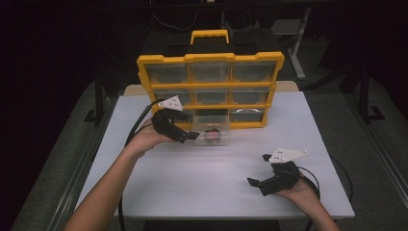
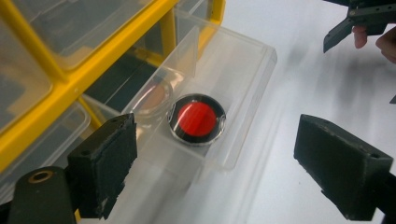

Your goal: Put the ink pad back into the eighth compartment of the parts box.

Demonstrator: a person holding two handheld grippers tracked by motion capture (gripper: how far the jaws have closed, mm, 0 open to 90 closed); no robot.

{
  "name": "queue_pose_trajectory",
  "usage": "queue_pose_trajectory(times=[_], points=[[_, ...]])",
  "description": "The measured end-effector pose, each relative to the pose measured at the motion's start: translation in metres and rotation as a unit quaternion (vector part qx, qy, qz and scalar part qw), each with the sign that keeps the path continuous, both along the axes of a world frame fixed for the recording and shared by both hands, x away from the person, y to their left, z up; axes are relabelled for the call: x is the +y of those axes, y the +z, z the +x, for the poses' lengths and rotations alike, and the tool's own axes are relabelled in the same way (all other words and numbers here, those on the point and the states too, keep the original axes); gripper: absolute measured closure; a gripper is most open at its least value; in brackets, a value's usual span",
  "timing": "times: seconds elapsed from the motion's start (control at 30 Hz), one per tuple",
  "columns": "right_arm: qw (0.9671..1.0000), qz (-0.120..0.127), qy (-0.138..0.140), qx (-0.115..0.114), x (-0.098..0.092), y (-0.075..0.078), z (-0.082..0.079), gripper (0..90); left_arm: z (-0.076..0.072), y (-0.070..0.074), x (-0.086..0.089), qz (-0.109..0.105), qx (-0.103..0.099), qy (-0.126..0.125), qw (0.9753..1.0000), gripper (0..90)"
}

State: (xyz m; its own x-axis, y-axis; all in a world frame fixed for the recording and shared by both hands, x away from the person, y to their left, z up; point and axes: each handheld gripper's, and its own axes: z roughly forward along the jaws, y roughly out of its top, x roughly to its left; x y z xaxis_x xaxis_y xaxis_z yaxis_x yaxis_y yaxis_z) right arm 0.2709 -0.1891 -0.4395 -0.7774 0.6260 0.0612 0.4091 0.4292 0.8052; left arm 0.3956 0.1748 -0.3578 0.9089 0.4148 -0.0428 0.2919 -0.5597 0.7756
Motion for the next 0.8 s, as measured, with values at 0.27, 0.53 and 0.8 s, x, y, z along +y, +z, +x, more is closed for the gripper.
queue_pose_trajectory(times=[0.27,0.53,0.8], points=[[1.0000,0.000,0.001,0.000,0.000,0.000,0.000,0.0,-0.011,-0.006,0.011,0.002,-0.003,0.018,0.9998,5.1],[1.0000,-0.001,0.002,0.000,0.001,0.000,0.000,0.0,-0.022,-0.015,0.021,-0.003,-0.007,0.026,0.9996,0.0],[1.0000,0.000,0.002,-0.001,0.001,0.000,0.000,0.0,-0.033,-0.026,0.030,-0.005,-0.005,0.034,0.9994,0.0]])
